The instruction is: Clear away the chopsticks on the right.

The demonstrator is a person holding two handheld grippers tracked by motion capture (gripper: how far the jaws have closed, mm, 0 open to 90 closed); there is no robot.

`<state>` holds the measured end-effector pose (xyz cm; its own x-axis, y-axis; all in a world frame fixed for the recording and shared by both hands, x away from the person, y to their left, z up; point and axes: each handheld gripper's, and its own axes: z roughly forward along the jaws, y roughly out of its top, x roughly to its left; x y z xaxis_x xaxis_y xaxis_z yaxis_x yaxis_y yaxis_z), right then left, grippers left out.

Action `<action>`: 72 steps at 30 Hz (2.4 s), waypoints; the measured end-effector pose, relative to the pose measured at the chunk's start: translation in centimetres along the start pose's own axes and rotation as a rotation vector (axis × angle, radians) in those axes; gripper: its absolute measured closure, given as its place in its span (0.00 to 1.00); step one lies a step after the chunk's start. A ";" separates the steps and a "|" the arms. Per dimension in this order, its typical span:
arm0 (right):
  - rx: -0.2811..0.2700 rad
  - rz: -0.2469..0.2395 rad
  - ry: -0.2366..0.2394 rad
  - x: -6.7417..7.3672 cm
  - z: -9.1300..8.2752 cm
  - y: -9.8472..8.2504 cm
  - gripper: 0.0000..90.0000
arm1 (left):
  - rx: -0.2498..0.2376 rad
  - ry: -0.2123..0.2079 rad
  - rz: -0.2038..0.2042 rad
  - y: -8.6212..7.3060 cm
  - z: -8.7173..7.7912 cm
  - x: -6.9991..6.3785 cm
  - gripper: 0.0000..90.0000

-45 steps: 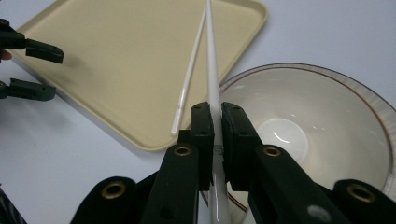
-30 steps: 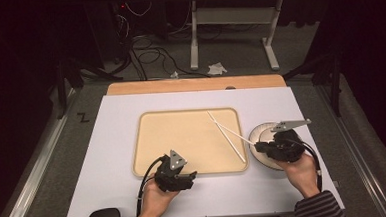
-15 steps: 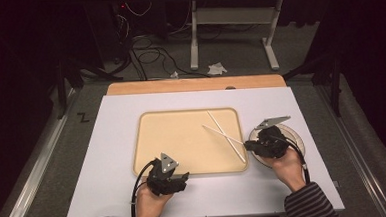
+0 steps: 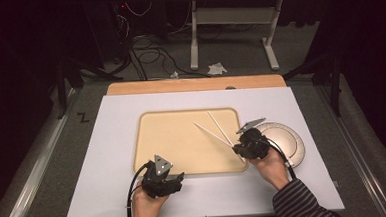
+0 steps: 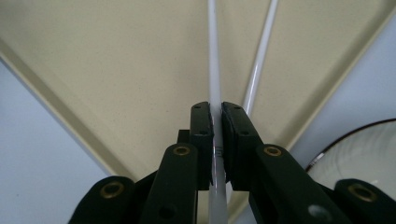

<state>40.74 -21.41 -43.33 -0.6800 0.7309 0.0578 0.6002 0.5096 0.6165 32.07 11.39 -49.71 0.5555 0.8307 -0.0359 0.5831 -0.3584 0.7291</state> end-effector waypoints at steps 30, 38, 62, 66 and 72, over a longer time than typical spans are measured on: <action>0.215 -0.072 -0.025 2.9 7.3 1.1 0.92 | -0.021 0.064 -0.057 -1.1 -1.4 0.6 0.37; 0.225 -0.092 -0.036 3.1 7.5 0.8 0.90 | -0.021 0.061 -0.059 -1.1 -1.5 0.6 0.37; 0.163 -0.170 0.008 4.3 8.2 1.8 1.00 | -0.041 0.048 -0.087 -1.2 -1.7 0.9 0.38; 0.174 -0.163 -0.015 4.2 9.0 1.9 1.00 | -0.039 0.049 -0.088 -1.3 -1.8 0.9 0.38; 0.164 -0.112 -0.049 3.6 9.2 2.2 1.00 | -0.039 0.057 -0.093 -1.5 -1.9 0.9 0.38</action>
<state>43.49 -13.47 -49.01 -0.7275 0.6846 -0.0452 0.5849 0.6533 0.4808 30.59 13.47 -49.50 0.4649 0.8829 -0.0664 0.6064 -0.2629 0.7505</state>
